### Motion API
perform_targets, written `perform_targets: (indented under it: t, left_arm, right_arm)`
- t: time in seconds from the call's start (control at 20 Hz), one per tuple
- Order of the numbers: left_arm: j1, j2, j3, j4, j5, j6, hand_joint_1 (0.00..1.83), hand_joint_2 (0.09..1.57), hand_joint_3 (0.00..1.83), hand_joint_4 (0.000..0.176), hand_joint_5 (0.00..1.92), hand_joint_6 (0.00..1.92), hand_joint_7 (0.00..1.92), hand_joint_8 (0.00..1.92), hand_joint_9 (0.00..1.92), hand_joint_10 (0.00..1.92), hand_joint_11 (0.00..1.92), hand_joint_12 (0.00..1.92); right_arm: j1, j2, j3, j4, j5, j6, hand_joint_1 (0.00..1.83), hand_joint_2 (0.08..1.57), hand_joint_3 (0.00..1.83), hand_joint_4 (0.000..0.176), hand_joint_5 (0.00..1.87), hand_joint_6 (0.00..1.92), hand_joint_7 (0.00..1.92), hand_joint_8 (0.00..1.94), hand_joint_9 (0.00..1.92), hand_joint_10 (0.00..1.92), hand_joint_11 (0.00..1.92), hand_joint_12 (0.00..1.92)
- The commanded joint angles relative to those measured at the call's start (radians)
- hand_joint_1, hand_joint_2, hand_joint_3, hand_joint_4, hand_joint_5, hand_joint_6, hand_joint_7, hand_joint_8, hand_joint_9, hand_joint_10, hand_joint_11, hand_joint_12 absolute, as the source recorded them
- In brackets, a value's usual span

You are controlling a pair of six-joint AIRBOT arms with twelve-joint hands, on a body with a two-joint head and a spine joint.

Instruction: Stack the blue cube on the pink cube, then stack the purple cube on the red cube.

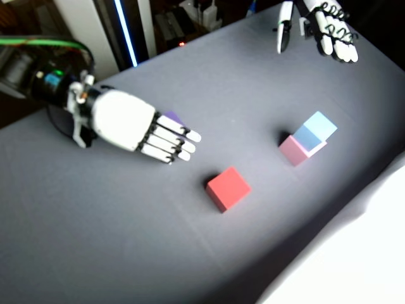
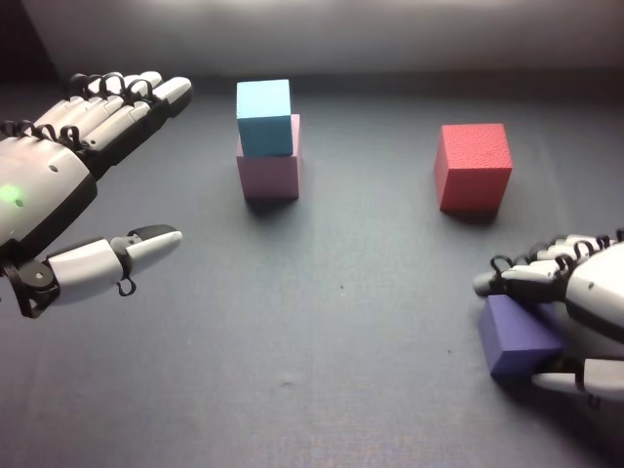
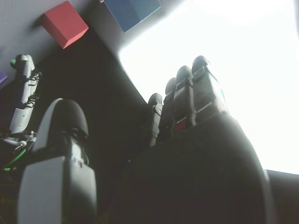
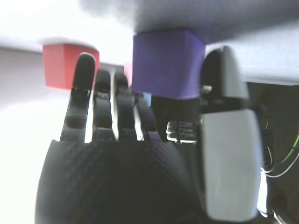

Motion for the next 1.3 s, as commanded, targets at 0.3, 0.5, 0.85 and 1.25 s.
perform_targets:
  t: [0.3, 0.5, 0.85, 1.25]
  left_arm:
    - [0.026, 0.015, -0.01, -0.013, -0.146, -0.003, 0.61, 1.3, 0.01, 0.062, 0.0, 0.0, 0.0, 0.0, 0.0, 0.0, 0.0, 0.0]
    - [0.051, 0.0, -0.01, -0.026, -0.15, -0.017, 0.65, 1.32, 0.01, 0.036, 0.0, 0.0, 0.0, 0.0, 0.0, 0.0, 0.0, 0.0]
    - [0.112, -0.053, -0.004, -0.066, -0.148, -0.059, 0.71, 1.31, 0.0, 0.022, 0.0, 0.0, 0.0, 0.0, 0.0, 0.0, 0.0, 0.0]
    - [0.153, -0.086, 0.006, -0.094, -0.167, -0.091, 0.62, 1.31, 0.0, 0.048, 0.0, 0.0, 0.0, 0.0, 0.0, 0.0, 0.0, 0.0]
  right_arm:
    - [0.056, 0.047, -0.007, -0.028, 0.186, 0.0, 1.18, 1.31, 0.0, 0.0, 0.6, 1.28, 0.72, 1.72, 0.83, 1.84, 0.86, 1.92]
    - [0.121, 0.057, 0.022, -0.017, 0.216, -0.004, 1.1, 1.25, 0.0, 0.0, 0.74, 1.37, 1.19, 1.94, 1.4, 1.92, 1.46, 1.92]
    - [0.264, 0.016, 0.121, 0.063, 0.205, -0.053, 1.15, 1.26, 0.0, 0.0, 0.67, 1.4, 0.78, 1.41, 0.71, 1.38, 0.6, 1.8]
    - [0.407, -0.093, 0.271, 0.08, 0.016, -0.091, 1.14, 1.29, 0.0, 0.0, 0.66, 1.36, 0.7, 1.59, 0.63, 1.54, 0.57, 1.91]
